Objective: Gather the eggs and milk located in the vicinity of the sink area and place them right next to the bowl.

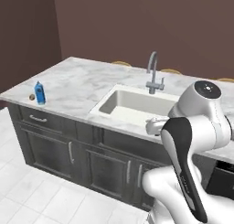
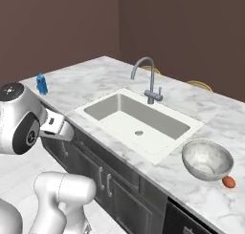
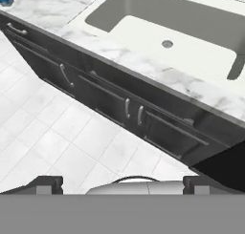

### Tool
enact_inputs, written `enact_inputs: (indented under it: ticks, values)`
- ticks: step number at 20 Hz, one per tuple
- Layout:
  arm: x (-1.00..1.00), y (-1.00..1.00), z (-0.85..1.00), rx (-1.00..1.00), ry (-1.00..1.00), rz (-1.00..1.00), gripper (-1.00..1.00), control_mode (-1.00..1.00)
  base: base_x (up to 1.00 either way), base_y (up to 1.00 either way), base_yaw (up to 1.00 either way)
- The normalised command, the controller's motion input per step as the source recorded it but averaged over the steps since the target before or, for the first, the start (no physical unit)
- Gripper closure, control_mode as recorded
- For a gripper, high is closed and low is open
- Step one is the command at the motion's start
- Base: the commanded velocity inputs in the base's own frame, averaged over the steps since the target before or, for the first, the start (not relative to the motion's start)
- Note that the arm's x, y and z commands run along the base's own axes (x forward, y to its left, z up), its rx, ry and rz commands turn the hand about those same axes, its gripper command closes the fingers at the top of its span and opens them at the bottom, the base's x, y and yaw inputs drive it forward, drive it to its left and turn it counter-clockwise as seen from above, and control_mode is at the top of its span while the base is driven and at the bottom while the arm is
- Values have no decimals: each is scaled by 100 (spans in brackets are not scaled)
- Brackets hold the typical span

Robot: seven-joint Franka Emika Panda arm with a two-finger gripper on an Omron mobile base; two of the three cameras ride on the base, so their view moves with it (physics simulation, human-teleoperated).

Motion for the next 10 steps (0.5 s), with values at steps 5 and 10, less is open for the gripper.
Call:
enact_inputs:
  ticks: [5, 10]
  values:
    - [0, 0, 0, 0, 0, 0, -100, 100, 51, 80, -2]
    - [0, 0, 0, 0, 0, 0, -100, 100, 60, 86, -1]
